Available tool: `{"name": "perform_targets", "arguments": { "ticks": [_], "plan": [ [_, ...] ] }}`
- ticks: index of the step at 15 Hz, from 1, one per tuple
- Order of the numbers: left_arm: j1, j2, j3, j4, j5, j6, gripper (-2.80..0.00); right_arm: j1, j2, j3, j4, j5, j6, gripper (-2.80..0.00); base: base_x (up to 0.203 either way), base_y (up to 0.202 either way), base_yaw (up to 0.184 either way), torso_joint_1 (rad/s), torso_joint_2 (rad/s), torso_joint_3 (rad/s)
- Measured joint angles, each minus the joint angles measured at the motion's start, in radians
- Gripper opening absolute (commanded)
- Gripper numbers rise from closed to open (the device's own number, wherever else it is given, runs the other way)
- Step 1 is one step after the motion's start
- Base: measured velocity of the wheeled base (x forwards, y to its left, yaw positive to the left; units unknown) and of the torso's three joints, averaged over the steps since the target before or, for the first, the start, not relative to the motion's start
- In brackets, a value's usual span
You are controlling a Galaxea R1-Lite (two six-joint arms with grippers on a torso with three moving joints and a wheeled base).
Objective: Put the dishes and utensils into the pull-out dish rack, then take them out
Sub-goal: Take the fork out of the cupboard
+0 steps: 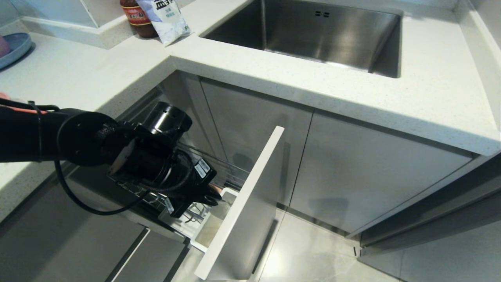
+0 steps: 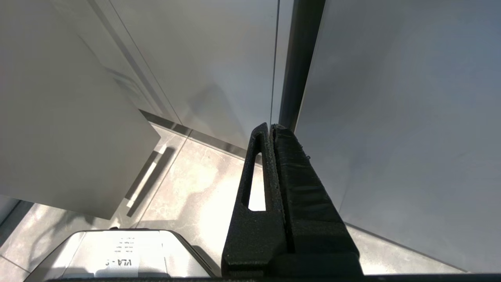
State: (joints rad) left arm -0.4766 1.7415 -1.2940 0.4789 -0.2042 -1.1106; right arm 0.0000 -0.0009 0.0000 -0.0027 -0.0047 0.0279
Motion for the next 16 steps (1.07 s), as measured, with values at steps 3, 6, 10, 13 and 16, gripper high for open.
{"name": "perform_targets", "arguments": {
  "ticks": [3,6,10,13,16],
  "plan": [
    [0.0,-0.028,-0.003,-0.004,0.051,0.003,-2.8,0.0,0.0,0.0,0.0,0.0,0.0,-2.8,0.0,0.0,0.0,0.0,0.0,0.0],
    [0.0,-0.051,-0.007,-0.004,0.075,0.004,-2.8,0.0,0.0,0.0,0.0,0.0,0.0,-2.8,0.0,0.0,0.0,0.0,0.0,0.0],
    [-0.001,-0.073,-0.015,0.018,0.089,0.01,-2.8,0.0,0.0,0.0,0.0,0.0,0.0,-2.8,0.0,0.0,0.0,0.0,0.0,0.0],
    [-0.01,-0.079,-0.022,0.055,0.089,0.011,-2.8,0.0,0.0,0.0,0.0,0.0,0.0,-2.8,0.0,0.0,0.0,0.0,0.0,0.0],
    [-0.02,-0.083,-0.021,0.152,0.094,0.011,-2.8,0.0,0.0,0.0,0.0,0.0,0.0,-2.8,0.0,0.0,0.0,0.0,0.0,0.0]
  ]
}}
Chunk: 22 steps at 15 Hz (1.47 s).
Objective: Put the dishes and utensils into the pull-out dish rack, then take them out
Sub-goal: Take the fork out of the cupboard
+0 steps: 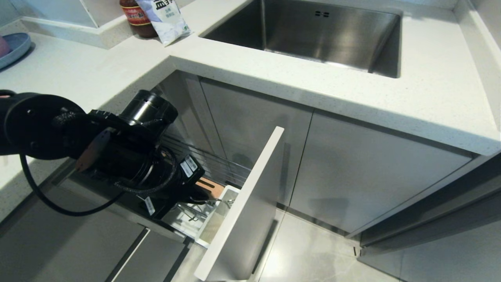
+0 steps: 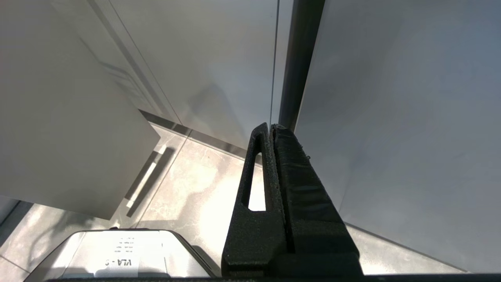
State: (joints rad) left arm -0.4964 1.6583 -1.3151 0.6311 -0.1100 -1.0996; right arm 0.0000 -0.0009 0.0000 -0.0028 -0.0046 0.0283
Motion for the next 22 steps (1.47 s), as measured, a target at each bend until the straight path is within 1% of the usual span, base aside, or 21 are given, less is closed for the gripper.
{"name": "perform_targets", "arguments": {
  "ticks": [2,3,8,10,12,15,17,20,22],
  "plan": [
    [-0.003,-0.013,0.012,0.075,0.027,0.0,-2.8,0.0,0.0,0.0,0.0,0.0,0.0,-2.8,0.0,0.0,0.0,0.0,0.0,0.0],
    [-0.003,-0.022,0.021,0.086,0.033,0.0,-2.8,0.0,0.0,0.0,0.0,0.0,0.0,-2.8,0.0,0.0,0.0,0.0,0.0,0.0],
    [-0.007,-0.093,0.04,0.094,0.039,0.0,-2.8,0.0,0.0,0.0,0.0,0.0,0.0,-2.8,0.0,0.0,0.0,0.0,0.0,0.0],
    [-0.008,-0.134,0.036,0.092,0.062,0.002,-2.8,0.0,0.0,0.0,0.0,0.0,0.0,-2.8,0.0,0.0,0.0,0.0,0.0,0.0],
    [-0.009,-0.19,0.029,0.09,0.088,0.034,-2.8,0.0,0.0,0.0,0.0,0.0,0.0,-2.8,0.0,0.0,0.0,0.0,0.0,0.0],
    [-0.013,-0.281,-0.042,0.088,0.105,0.079,-2.8,0.0,0.0,0.0,0.0,0.0,0.0,-2.8,0.0,0.0,0.0,0.0,0.0,0.0],
    [-0.022,-0.347,-0.09,0.076,0.125,0.154,-2.8,0.0,0.0,0.0,0.0,0.0,0.0,-2.8,0.0,0.0,0.0,0.0,0.0,0.0],
    [-0.032,-0.446,-0.121,-0.003,0.138,0.295,-2.8,0.0,0.0,0.0,0.0,0.0,-0.001,-2.8,0.0,0.0,0.0,0.0,0.0,0.0],
    [-0.034,-0.515,-0.124,-0.054,0.143,0.419,-2.8,0.0,0.0,0.0,0.0,0.0,0.0,-2.8,0.0,0.0,0.0,0.0,0.0,0.0]
  ]
}}
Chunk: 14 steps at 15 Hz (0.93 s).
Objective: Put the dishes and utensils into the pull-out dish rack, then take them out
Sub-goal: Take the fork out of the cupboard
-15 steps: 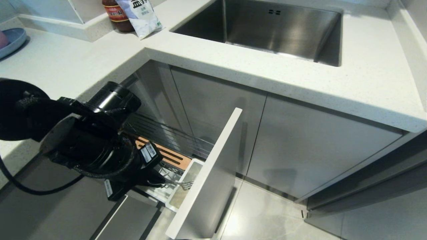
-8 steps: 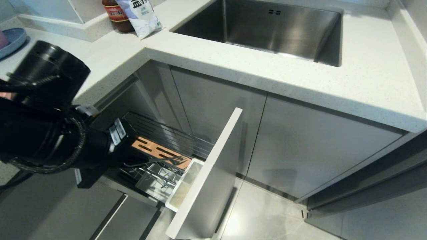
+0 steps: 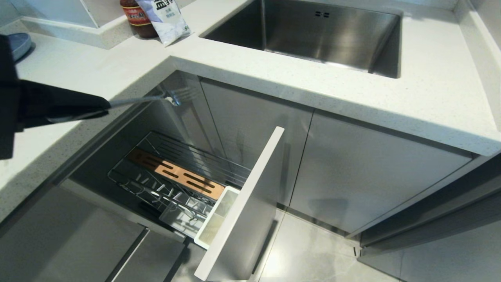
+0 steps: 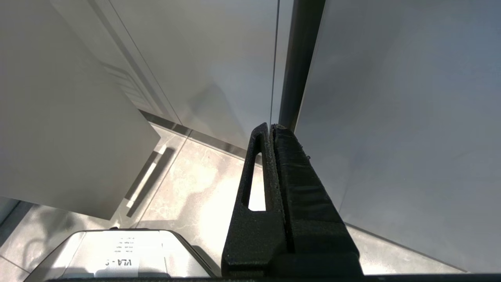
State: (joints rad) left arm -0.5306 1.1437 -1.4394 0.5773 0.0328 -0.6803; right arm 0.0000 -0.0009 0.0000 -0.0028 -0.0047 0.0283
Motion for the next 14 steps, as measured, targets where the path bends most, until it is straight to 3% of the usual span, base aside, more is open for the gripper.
{"name": "perform_targets", "arguments": {
  "ticks": [2,5,10,14],
  "plan": [
    [0.005,-0.053,0.0,-0.072,0.013,0.096,-2.8,0.0,0.0,0.0,0.0,0.0,0.0,-2.8,0.0,0.0,0.0,0.0,0.0,0.0],
    [0.096,-0.099,0.004,-0.1,0.028,0.177,-2.8,0.0,0.0,0.0,0.0,0.0,0.0,-2.8,0.0,0.0,0.0,0.0,0.0,0.0],
    [0.424,-0.122,-0.001,-0.173,0.026,0.248,-2.8,0.0,0.0,0.0,0.0,0.0,0.0,-2.8,0.0,0.0,0.0,0.0,0.0,0.0],
    [0.713,-0.128,0.017,-0.195,0.026,0.259,-2.8,0.0,0.0,0.0,0.0,0.0,0.0,-2.8,0.0,0.0,0.0,0.0,0.0,0.0]
  ]
}}
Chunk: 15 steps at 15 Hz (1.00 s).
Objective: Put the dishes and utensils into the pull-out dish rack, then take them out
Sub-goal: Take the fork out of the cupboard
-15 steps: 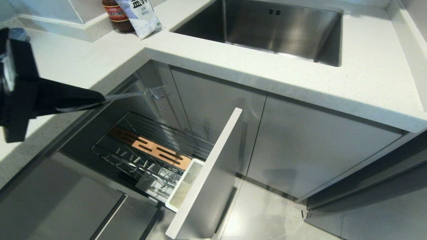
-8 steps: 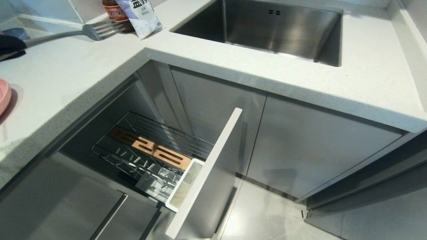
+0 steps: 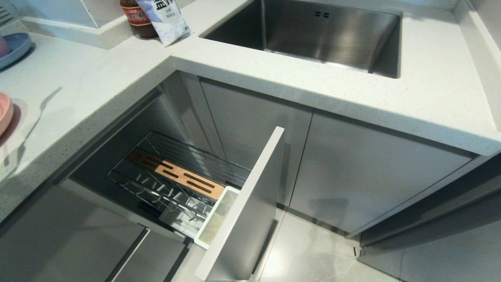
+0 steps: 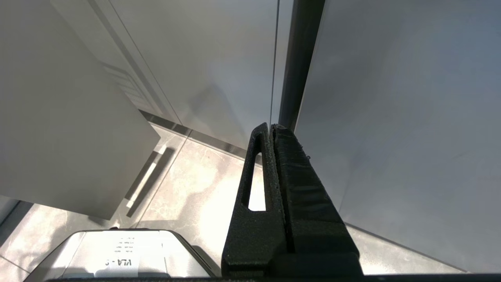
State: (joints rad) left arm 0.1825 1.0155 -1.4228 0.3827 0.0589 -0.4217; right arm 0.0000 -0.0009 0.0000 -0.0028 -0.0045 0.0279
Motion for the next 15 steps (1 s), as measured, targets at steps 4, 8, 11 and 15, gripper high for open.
{"name": "perform_targets", "arguments": {
  "ticks": [4,8,11,15],
  "plan": [
    [0.239,0.0,0.101,-0.104,0.002,-0.04,-2.8,0.0,0.0,0.0,0.0,0.0,0.0,-2.8,0.0,0.0,0.0,0.0,0.0,0.0],
    [0.294,-0.008,0.232,-0.186,0.045,-0.139,-2.8,0.0,0.0,0.0,0.0,0.0,0.0,-2.8,0.0,0.0,0.0,0.0,0.0,0.0],
    [0.299,-0.022,0.323,-0.254,0.056,-0.157,-2.8,0.0,0.0,0.0,0.0,0.0,0.0,-2.8,0.0,0.0,0.0,0.0,0.0,0.0],
    [0.304,-0.032,0.468,-0.438,0.061,-0.16,-2.8,0.0,0.0,0.0,0.0,0.0,0.0,-2.8,0.0,0.0,0.0,0.0,0.0,0.0]
  ]
}}
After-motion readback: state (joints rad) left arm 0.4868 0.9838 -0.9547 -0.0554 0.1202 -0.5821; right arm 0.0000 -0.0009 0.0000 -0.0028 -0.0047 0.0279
